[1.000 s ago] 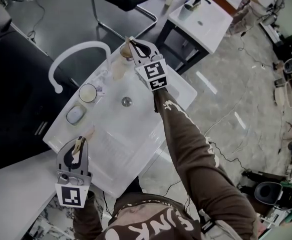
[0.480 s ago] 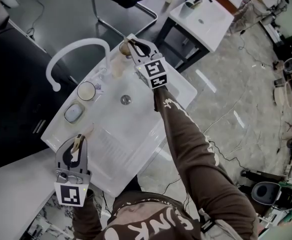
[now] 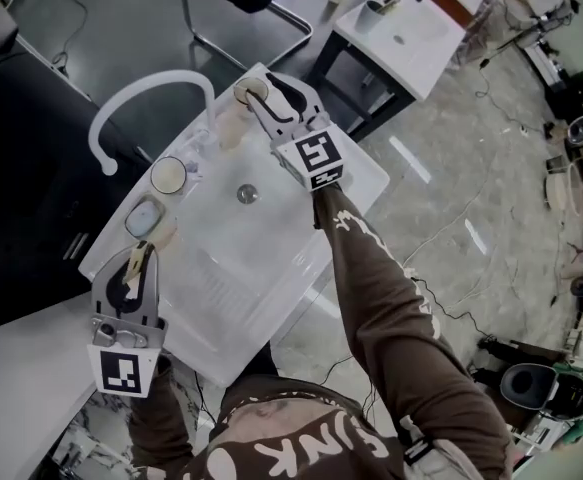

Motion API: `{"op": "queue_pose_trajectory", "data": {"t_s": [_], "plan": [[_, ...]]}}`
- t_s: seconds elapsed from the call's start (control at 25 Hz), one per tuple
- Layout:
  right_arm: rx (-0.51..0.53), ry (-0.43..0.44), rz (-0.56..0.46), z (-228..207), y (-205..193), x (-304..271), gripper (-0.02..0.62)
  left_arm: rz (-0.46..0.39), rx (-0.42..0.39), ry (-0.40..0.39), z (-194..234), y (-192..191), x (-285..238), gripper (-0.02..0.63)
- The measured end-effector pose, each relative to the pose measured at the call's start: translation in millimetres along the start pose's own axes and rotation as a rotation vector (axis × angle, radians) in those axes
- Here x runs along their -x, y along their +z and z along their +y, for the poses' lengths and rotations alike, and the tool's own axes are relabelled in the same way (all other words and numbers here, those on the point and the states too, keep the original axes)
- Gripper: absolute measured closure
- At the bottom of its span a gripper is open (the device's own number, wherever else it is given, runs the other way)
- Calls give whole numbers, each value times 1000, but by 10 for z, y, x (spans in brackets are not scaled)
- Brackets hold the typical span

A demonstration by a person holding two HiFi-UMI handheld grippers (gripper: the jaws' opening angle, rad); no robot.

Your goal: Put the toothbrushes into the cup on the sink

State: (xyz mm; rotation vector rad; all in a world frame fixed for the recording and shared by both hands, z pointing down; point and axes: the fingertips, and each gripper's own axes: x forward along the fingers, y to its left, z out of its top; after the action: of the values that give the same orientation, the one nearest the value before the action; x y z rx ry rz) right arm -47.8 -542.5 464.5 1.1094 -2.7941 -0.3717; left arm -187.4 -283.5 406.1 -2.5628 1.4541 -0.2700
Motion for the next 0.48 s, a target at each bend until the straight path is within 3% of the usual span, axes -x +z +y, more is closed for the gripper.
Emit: {"op": "queue_pose_trajectory", "data": {"t_s": [0.24,0.48], "plan": [[5,-11,-109,138,419,281,436,-70,-78,14,345,215,-219,575],[-53,-28,-142,293,730,701,436,-5,-94,-15,520,-157,-604,575]]}}
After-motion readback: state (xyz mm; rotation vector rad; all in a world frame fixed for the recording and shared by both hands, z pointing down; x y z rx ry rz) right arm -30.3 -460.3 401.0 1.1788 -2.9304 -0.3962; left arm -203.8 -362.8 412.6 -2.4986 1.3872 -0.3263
